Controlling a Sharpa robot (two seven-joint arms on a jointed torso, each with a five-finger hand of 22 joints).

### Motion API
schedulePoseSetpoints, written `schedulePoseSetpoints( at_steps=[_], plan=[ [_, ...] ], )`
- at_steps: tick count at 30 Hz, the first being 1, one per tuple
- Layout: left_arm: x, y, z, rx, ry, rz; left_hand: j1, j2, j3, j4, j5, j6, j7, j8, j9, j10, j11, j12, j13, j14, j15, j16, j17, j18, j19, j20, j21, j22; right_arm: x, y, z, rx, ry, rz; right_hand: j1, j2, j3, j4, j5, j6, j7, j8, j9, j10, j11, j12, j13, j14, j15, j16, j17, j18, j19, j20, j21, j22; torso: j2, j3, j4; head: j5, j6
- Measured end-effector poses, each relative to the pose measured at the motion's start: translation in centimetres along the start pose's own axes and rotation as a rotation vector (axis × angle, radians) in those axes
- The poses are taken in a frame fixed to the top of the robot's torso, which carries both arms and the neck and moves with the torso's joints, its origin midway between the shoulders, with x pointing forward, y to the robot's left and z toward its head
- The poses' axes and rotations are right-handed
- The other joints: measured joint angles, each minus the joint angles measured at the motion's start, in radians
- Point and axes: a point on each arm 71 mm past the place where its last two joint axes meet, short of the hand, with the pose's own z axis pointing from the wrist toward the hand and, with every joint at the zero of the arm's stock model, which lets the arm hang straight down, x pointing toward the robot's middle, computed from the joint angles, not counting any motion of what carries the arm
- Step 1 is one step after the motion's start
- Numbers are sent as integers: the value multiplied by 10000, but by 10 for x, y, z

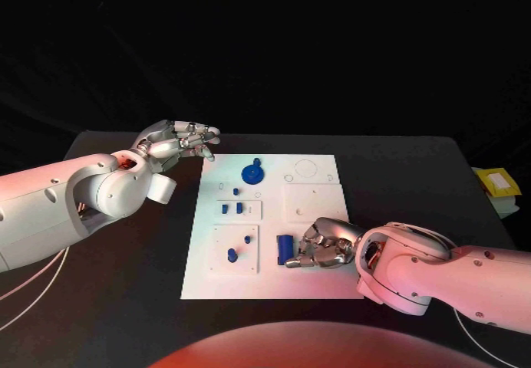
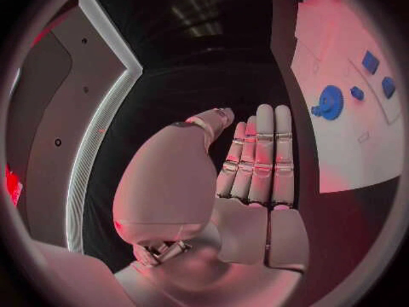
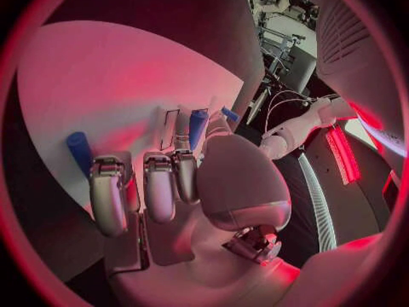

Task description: Assemble the parts on the task board

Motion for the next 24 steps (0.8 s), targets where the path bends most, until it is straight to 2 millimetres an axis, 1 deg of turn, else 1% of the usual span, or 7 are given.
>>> schedulePoseSetpoints(
  at_steps=[6, 10, 13, 15, 16, 19, 24],
  plan=[
    [0, 0, 0, -5, -6, 2, 0, 0, 0, 0, 0, 0, 0, 0, 0, 0, 0, 0, 0, 0, 0, 0, 0, 0, 0, 0, 0, 0, 0, 0, -3, -29, 44, -49, 59, 15, -432, 33, -614, -1, 1, 95, 50, 0, 0, -26, 1, 0, 0, 0, -1, 0, 0, 0, 0, -1, 0, 0, -2, -1, -6],
    [-1, 0, 0, -7, -11, 3, 0, 0, 0, 0, 0, 0, 0, 0, 0, 0, 0, 0, 0, 0, 0, 0, 0, -1, 0, 0, 0, 0, -1, -3, -6, -1, -17, -45, 55, 19, -459, 60, -650, -1, 1, 100, 61, 0, 0, -25, 1, 0, 0, 0, -1, 0, 0, 0, 0, -1, 0, 0, -3, 4, -7],
    [-1, 0, 0, -10, -13, 4, 0, 0, 0, 0, 0, 0, 0, 0, 0, 0, 0, 0, 0, 0, 0, 0, 0, 0, 0, 0, 0, 0, -3, -6, -9, 30, -97, -10, -21, 97, -487, 32, -650, -2, 1, 100, 70, -1, 0, -25, 3, 0, 0, 0, -1, 0, 0, 1, 0, -2, -1, 0, -3, 5, -7],
    [-1, 0, 0, -12, -15, 5, 0, 0, 0, 0, 0, 0, 0, 0, 1, 0, 0, 0, 0, 0, 0, 0, 0, -1, 0, 0, 0, 0, -6, -9, -12, 27, -213, 41, 112, 229, -514, 6, -566, -102, -6, 100, 80, -1, 0, -24, 4, 0, 0, 0, -2, 0, 0, 1, 0, -2, -3, 0, -4, -7, -7],
    [-1, 0, 0, -13, -15, 5, 0, 0, 0, 0, 0, 0, 0, 0, 4, 0, 0, 0, 0, 0, 0, 0, 0, 0, 0, 0, 0, 0, -9, -10, -14, 17, -289, 72, 191, 308, -540, -19, -484, -137, 26, 100, 97, -1, 0, -23, 13, 0, 0, 0, -2, 0, 0, 1, 0, -2, -3, 0, -5, -10, -3],
    [-1, 1, 0, -19, -16, 7, 0, 0, 0, 0, 0, 0, 0, 0, 11, 0, 0, 0, 0, 0, 0, 0, 0, -1, 0, 0, 0, 0, -20, -16, -21, -10, -651, 177, 378, 495, -680, -23, -57, -188, 8, 100, 165, -3, 2, 18, 62, 0, 1, 0, -2, 0, 0, 1, 0, -2, -5, 0, -8, -19, 10],
    [-1, 1, 0, -28, -13, 8, 0, 0, 0, 0, 0, 0, 0, 0, 11, 0, 0, 0, 0, 0, 0, 0, 0, 0, 0, 0, 0, 0, -43, -28, -31, 56, -1357, 279, 802, 543, -780, -68, 170, -197, 17, 100, 234, -22, 24, 15, 64, 1, 5, 0, -2, 1, 0, 1, -99, -3, -13, -3, -12, -49, 37]
  ],
)
